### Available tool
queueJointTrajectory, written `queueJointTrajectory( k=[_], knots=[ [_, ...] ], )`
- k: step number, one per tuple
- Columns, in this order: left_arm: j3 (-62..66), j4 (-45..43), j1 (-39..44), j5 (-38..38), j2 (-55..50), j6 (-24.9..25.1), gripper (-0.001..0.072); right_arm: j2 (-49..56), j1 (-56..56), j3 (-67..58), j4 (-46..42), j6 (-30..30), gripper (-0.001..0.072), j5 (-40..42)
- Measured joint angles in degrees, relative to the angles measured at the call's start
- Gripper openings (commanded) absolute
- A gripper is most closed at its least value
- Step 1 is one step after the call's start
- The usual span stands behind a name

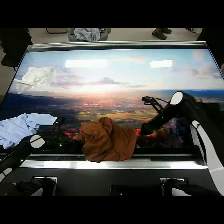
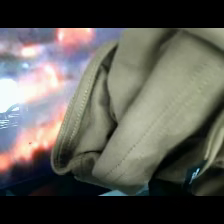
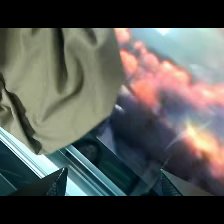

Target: Fold the shirts.

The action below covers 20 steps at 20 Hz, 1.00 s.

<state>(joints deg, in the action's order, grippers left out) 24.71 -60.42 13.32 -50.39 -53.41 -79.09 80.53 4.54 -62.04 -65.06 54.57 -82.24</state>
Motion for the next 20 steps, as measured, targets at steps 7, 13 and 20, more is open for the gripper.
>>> queueJointTrajectory(
  k=[7,13,20],
  knots=[
    [-0.04,0.81,0.0,1.51,-3.41,0.63,0.0036,7.17,7.23,0.02,2.84,0.63,0.0689,3.93],
    [0.17,0.24,0.0,-0.07,-2.95,1.77,0.0032,10.73,11.93,0.04,3.76,4.68,0.0048,9.42],
    [14.32,-9.07,-0.11,-0.63,3.76,1.07,0.003,4.9,10.91,-7.37,-4.28,3.58,0.0047,11.23]
  ],
)
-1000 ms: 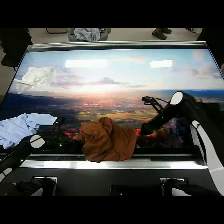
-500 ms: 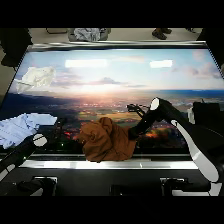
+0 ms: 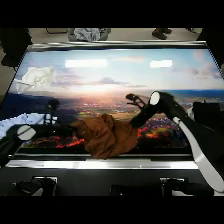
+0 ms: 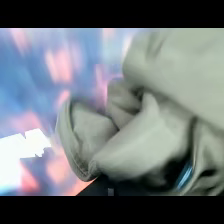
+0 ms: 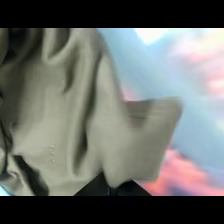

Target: Fold the shirts.

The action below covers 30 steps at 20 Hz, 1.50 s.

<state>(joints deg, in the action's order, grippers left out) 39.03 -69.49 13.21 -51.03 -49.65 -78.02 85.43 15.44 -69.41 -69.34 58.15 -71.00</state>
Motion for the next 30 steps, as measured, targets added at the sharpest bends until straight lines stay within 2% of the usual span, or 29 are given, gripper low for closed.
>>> queueJointTrajectory(
  k=[4,7,12,15,17,22,25,27,30],
  knots=[
    [16.98,-15.47,0.02,-0.33,5.77,-6.05,0.003,-12.09,-4.44,-12.9,-11.91,-0.26,0.0049,3.34],
    [29.62,-24.79,-0.02,-0.17,9.88,-11.5,0.003,-22.75,-7.78,-20.44,-16.22,-0.31,0.0049,9.31],
    [42.6,-30.14,0.0,1.49,15.8,-19.69,0.003,-38.45,-10.1,-24.83,-19.87,-0.35,0.0049,15.72],
    [45.4,-31.28,-0.02,2.36,18.64,-22.16,0.003,-43.98,-10.45,-25.46,-22.05,-0.26,0.0049,14.8],
    [45.9,-31.56,0.0,-0.72,19.37,-23.21,0.0031,-45.97,-10.56,-25.66,-23.74,0.81,0.0049,11.63],
    [38.16,-30.32,0.0,-12.76,19.8,-24.44,0.0033,-44.3,-10.62,-25.29,-26.38,2.27,0.005,-5.44],
    [28.11,-27.08,0.11,-15.17,17.97,-24.48,0.0033,-38.18,-10.6,-22.97,-27.61,2.51,0.005,-12.59],
    [21.64,-25.86,-0.15,-14.23,13.7,-24.52,0.0034,-31.93,-10.62,-21.14,-28.22,3.28,0.005,-11.67],
    [16.72,-24.96,-1.57,-10.32,2.49,-24.55,0.0034,-19.39,-10.62,-19.74,-28.44,8.31,0.0051,-3.3]
  ],
)
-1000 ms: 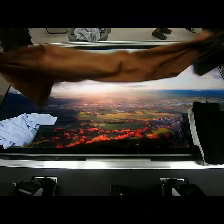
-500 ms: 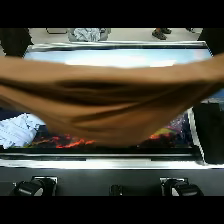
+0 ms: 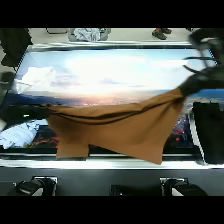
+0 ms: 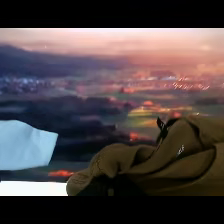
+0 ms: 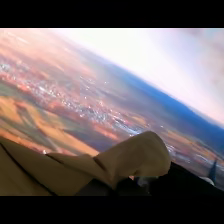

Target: Fold the shirts.

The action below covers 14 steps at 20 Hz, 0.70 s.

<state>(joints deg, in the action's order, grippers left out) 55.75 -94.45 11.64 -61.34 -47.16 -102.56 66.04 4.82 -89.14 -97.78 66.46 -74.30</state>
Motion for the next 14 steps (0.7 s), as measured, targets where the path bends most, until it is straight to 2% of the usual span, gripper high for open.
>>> queueJointTrajectory(
  k=[4,5,6,7,8,10,12,14],
  knots=[
    [2.82,3.52,-3.74,3.67,-19.8,0.04,0.0054,15.65,0.0,0.61,2.91,11.02,0.0051,12.68],
    [4.9,5.66,-4.79,3.5,-24.59,0.13,0.0167,18.82,0.0,0.68,4.76,12.94,0.0067,14.78],
    [7.1,7.72,-5.7,2.91,-28.44,0.79,0.0427,21.33,0.0,0.72,6.75,14.38,0.023,16.28],
    [9.81,10.16,-6.62,2.32,-31.95,1.75,0.0643,23.28,0.0,0.76,8.52,15.41,0.0515,17.59],
    [12.57,12.09,-7.43,1.03,-34.64,2.95,0.0688,24.79,-0.02,0.7,10.08,16.2,0.0627,18.71],
    [18.88,14.64,-9.51,-2.23,-38.1,6.84,0.0687,26.03,-0.68,-0.35,12.13,14.95,0.0632,19.43],
    [24.17,15.15,-12.48,-7.06,-39.52,10.8,0.0679,25.9,-3.06,-1.97,13.4,9.31,0.0631,17.2],
    [26.34,15.04,-16.0,-11.34,-39.69,12.9,0.0585,25.44,-7.3,-2.89,15.04,2.64,0.061,11.23]
  ],
)
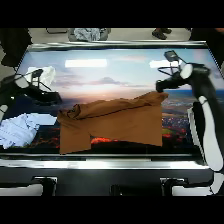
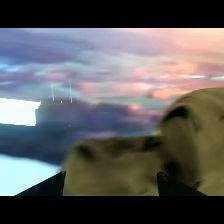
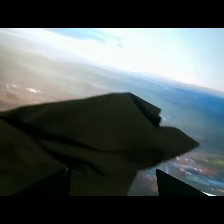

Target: Fold the shirts.

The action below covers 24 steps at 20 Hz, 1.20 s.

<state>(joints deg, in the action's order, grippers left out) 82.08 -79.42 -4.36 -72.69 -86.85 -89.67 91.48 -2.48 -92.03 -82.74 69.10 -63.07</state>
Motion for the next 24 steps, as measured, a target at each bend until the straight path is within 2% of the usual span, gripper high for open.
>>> queueJointTrajectory(
  k=[3,6,10,14,16,18,20,21,24],
  knots=[
    [-3.91,1.4,-4.02,-4.02,0.76,2.45,0.0585,-0.11,-7.48,1.22,2.32,-6.67,0.0592,-13.05],
    [-11.58,4.04,-4.98,-3.85,1.31,4.76,0.0585,-0.15,-11.93,5.29,4.52,-10.64,0.0593,-21.84],
    [-19.91,6.82,-3.91,2.03,1.57,6.19,0.0585,-0.2,-14.23,11.06,6.67,-13.2,0.0627,-26.21],
    [-22.71,8.39,-3.04,7.76,1.7,6.56,0.0584,-0.31,-14.82,15.47,7.37,-14.36,0.0631,-27.65],
    [-23.23,9.35,-2.69,11.06,1.68,6.75,0.0501,-0.9,-14.97,18.29,7.5,-14.62,0.0631,-27.61],
    [-23.58,9.51,-2.32,13.31,1.57,6.8,0.0317,-2.23,-15.02,21.81,7.65,-15.06,0.0631,-26.82],
    [-23.8,9.99,-1.81,15.45,1.44,6.84,0.0091,-4.13,-15.02,25.44,7.74,-15.45,0.0633,-25.79],
    [-23.85,9.97,-1.68,15.69,1.42,6.75,0.0037,-5.33,-15.02,27.63,7.76,-15.58,0.0633,-25.14],
    [-23.87,10.43,-1.36,16.52,1.55,6.54,0.0037,-8.68,-15.02,34.53,9.7,-15.91,0.0633,-23.21]
  ],
)
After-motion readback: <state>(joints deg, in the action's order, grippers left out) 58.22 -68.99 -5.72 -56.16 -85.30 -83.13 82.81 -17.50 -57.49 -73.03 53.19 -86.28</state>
